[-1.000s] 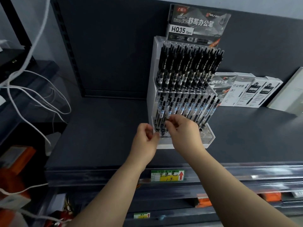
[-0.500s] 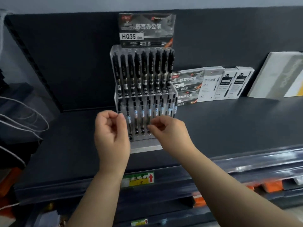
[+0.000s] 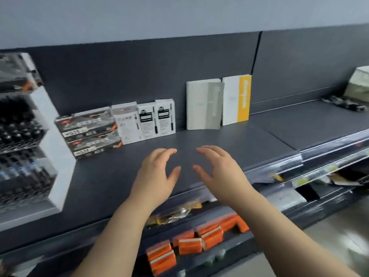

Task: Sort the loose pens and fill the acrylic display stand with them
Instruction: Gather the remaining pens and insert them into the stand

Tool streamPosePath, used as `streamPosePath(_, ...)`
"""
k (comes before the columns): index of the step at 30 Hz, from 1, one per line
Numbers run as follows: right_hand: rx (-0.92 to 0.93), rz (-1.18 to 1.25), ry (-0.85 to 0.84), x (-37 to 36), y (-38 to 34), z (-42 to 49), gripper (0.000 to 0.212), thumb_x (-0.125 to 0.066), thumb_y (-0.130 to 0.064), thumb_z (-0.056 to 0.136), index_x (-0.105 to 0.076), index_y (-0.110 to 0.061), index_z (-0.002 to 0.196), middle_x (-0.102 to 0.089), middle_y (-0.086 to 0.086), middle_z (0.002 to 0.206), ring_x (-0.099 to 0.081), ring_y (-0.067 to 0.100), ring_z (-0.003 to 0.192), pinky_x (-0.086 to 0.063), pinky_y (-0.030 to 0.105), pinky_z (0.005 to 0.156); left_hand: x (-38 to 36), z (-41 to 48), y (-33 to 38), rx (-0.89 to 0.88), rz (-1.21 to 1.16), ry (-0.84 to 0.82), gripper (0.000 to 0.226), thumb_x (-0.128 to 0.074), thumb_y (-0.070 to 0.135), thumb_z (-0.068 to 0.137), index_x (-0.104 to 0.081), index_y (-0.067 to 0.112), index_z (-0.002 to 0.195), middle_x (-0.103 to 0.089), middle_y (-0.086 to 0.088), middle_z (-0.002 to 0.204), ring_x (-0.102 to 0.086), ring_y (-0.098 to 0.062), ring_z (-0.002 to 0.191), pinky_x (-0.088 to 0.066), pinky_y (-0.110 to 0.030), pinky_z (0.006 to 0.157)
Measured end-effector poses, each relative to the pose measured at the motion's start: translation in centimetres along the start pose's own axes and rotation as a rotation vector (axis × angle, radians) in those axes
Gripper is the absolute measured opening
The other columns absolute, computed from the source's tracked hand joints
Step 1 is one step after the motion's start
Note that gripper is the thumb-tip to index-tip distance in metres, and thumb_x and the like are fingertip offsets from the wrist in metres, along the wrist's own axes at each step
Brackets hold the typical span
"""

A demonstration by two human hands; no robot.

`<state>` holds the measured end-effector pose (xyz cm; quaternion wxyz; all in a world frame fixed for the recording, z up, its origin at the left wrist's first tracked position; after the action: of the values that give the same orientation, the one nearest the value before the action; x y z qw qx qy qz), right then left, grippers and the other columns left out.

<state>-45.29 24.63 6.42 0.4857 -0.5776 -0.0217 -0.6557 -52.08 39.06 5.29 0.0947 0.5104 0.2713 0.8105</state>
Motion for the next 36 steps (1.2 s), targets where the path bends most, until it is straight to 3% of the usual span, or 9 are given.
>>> streamPosePath(9,-0.083,-0.193,-0.022,9.1,16.0,-0.6,0.058,-0.051,-0.04,0.093,-0.033,-0.021,0.144,-0.025,0.001,0.154,-0.017,0.019,0.143,-0.015,0.028,0.115,-12.5,7.0,11.8,-0.078,0.111,-0.113,0.055,-0.055,0.036,0.091,-0.037,0.023,0.142,-0.036,0.005,0.145,-0.033,-0.015,0.131,-0.029,-0.031,0.107)
streamPosePath(14,-0.193,-0.312,-0.118,11.6,25.9,0.9,0.066,-0.043,-0.051,0.093,-0.015,-0.028,0.148,-0.007,-0.003,0.158,-0.003,0.019,0.145,-0.006,0.032,0.116,-19.9,12.2,16.0,-0.083,0.095,-0.179,0.058,-0.054,0.039,0.091,-0.034,0.026,0.144,-0.032,0.005,0.147,-0.029,-0.016,0.134,-0.026,-0.033,0.111)
streamPosePath(22,-0.348,-0.408,-0.259,17.0,42.8,6.6,0.071,-0.042,-0.055,0.091,-0.009,-0.029,0.149,-0.003,0.001,0.158,0.0,0.022,0.146,-0.006,0.038,0.118,-32.2,22.7,23.0,-0.064,0.033,-0.263,0.061,-0.05,0.041,0.093,-0.026,0.027,0.147,-0.024,0.004,0.152,-0.021,-0.016,0.14,-0.021,-0.033,0.113)
streamPosePath(29,-0.413,-0.369,-0.235,22.6,54.5,10.3,0.072,-0.042,-0.057,0.091,-0.011,-0.028,0.149,-0.005,0.0,0.158,-0.002,0.021,0.146,-0.007,0.037,0.119,-40.2,29.7,30.7,-0.07,0.095,-0.427,0.065,-0.045,0.045,0.094,-0.015,0.03,0.149,-0.012,0.005,0.156,-0.013,-0.017,0.143,-0.022,-0.035,0.113)
streamPosePath(36,-0.389,-0.322,-0.209,26.2,66.6,14.1,0.069,-0.042,-0.055,0.091,-0.017,-0.027,0.148,-0.01,0.002,0.158,-0.007,0.02,0.146,-0.011,0.038,0.118,-48.7,34.1,36.0,0.058,0.143,-0.563,0.069,-0.046,0.047,0.093,-0.007,0.036,0.149,0.001,0.01,0.158,-0.005,-0.015,0.145,-0.029,-0.037,0.11)
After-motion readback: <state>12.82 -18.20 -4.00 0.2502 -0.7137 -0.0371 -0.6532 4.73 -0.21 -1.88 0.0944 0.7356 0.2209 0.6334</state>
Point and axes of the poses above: each hand's wrist, its own z-axis towards the middle knuckle, its own x-axis out of the back of the hand, y = z × x, the point moved 5 cm from there along z, towards the middle knuckle
